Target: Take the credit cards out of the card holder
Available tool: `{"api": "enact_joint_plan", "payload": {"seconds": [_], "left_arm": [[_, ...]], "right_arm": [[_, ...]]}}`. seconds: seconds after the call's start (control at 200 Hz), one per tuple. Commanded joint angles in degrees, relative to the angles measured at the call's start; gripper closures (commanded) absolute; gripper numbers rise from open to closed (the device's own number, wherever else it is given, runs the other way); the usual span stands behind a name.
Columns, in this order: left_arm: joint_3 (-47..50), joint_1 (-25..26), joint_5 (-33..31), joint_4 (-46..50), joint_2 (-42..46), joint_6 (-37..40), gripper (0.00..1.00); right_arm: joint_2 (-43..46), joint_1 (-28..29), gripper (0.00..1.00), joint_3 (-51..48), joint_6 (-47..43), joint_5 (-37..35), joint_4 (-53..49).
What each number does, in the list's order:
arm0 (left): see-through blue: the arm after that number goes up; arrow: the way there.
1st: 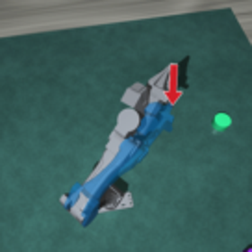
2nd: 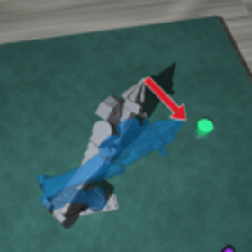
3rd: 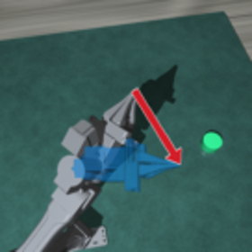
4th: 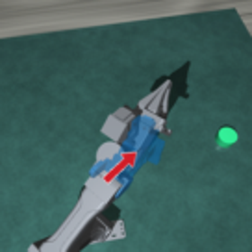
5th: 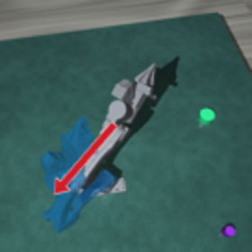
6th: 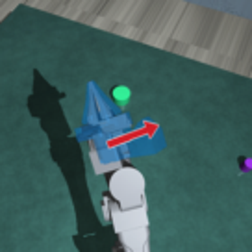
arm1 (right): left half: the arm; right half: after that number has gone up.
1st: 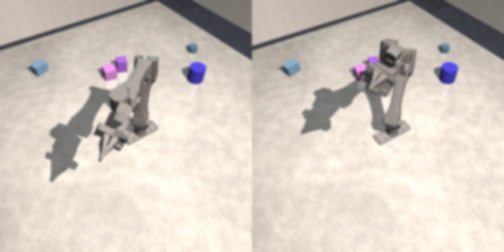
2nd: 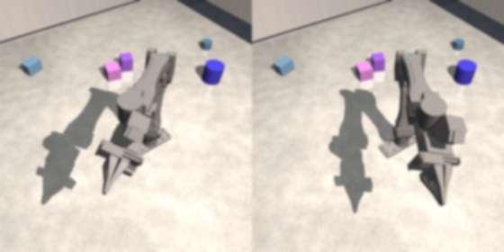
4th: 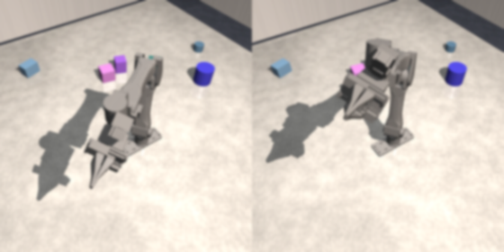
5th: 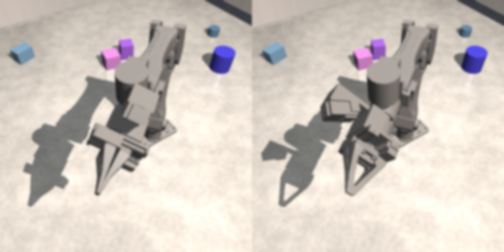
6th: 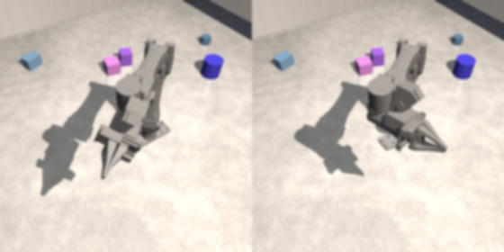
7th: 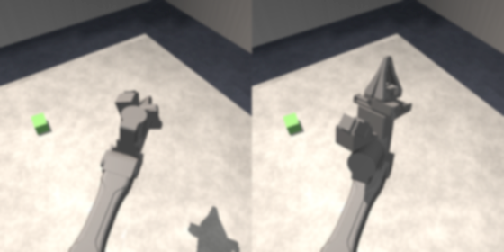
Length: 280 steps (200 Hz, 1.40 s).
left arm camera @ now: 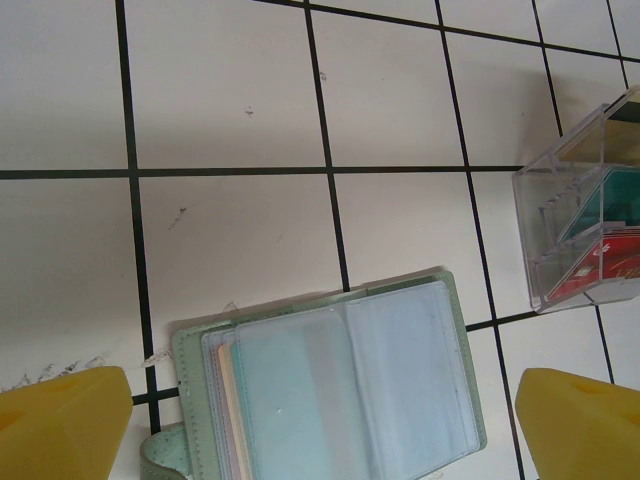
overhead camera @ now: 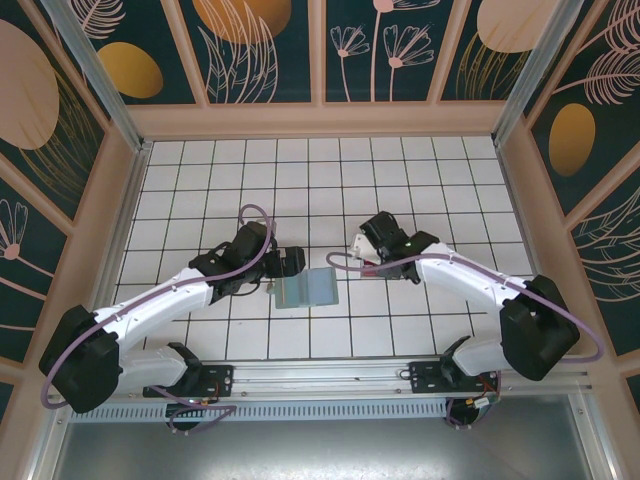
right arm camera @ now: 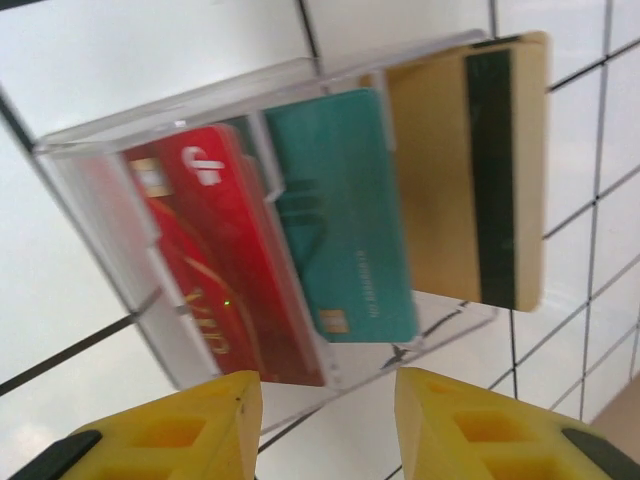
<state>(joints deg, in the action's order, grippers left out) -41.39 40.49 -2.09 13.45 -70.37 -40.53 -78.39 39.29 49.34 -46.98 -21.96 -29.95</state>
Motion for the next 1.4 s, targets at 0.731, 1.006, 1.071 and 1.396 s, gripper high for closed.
{"api": "enact_joint_plan", "payload": {"seconds": [0.731,1.006,1.071,1.396], "left_arm": [[-1.6,-0.2,-1.5,1.2,-5.1,-3.0,0.02],[0.2,-0.2,2.2,1.0,-6.4,-5.7,0.07],[0.6,-0.2,3.7,0.6,-6.8,-5.9,0.10],[2.1,-0.2,9.7,-1.7,-8.4,-7.3,0.31]], "right_arm": [[-4.8,8.2,0.60,5.5,74.1,18.3,13.0],[-6.6,10.4,0.60,-2.5,82.6,22.7,19.9],[-7.6,11.0,0.60,-3.6,84.1,22.7,20.7],[-11.9,11.7,0.66,-6.3,87.4,24.2,22.9]]}}
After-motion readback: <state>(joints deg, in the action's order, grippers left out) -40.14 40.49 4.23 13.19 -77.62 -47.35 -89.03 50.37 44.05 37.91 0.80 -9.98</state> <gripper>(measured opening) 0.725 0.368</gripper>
